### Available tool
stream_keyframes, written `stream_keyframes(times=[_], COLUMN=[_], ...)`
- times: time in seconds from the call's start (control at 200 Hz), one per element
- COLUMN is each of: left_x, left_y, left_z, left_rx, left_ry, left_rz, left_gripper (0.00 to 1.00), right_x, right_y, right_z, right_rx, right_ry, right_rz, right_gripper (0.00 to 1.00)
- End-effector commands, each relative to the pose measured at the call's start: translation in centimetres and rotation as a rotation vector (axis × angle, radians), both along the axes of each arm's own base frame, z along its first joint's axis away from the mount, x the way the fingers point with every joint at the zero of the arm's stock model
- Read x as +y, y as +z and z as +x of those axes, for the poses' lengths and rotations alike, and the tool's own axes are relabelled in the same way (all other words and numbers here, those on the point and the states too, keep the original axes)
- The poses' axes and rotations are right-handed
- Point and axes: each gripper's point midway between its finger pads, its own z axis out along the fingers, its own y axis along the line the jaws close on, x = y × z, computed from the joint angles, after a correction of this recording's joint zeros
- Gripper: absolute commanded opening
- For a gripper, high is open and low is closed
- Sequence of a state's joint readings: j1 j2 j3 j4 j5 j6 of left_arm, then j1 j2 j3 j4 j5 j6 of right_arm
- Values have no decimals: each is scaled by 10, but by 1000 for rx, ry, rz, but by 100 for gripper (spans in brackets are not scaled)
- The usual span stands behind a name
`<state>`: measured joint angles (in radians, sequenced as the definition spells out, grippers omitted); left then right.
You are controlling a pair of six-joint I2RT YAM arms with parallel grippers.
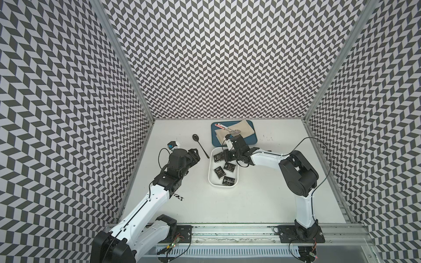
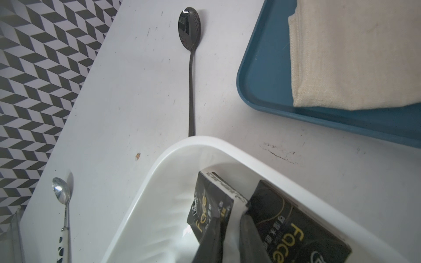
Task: Take the pocket tissues out of the storage box
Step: Pick up the pocket tissues from the storage box, then place the pocket tissues at the center of the board.
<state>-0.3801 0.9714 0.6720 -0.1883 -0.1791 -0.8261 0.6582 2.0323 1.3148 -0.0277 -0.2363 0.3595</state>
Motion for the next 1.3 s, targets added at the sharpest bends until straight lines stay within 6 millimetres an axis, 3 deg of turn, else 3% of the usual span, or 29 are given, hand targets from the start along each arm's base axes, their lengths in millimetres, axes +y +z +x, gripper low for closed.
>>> stream_keyframes(times=[0.0,0.195,0.351,0.466,0.651,0.796,0.896,1.117,1.297], left_x=[1,3,5,10,13,15,16,16,14], left_y=[20,22,26,30,32,34,37,37,32], left_z=[3,4,5,3,-1,-3,-5,-5,-3], left_rx=[-48,-52,-59,-63,-75,-77,-86,-82,-71], left_ry=[5,15,23,37,42,47,48,48,44], left_rz=[5,19,32,51,50,58,53,53,51], left_gripper=[69,69,69,69,69,69,69,69,69], right_x=[7,-3,-25,-53,-123,-176,-198,-191,-192], right_y=[39,77,101,111,118,114,100,41,20], right_z=[0,-10,-25,-38,-40,-39,-41,-58,-68], right_rx=[-75,-142,-189,-217,-241,-230,-212,-57,-13], right_ry=[23,14,-11,-57,-210,-319,-369,-297,-284], right_rz=[74,105,96,51,-3,2,-25,-59,-64], right_gripper=[16,14,14,14,14,14,14,13,13])
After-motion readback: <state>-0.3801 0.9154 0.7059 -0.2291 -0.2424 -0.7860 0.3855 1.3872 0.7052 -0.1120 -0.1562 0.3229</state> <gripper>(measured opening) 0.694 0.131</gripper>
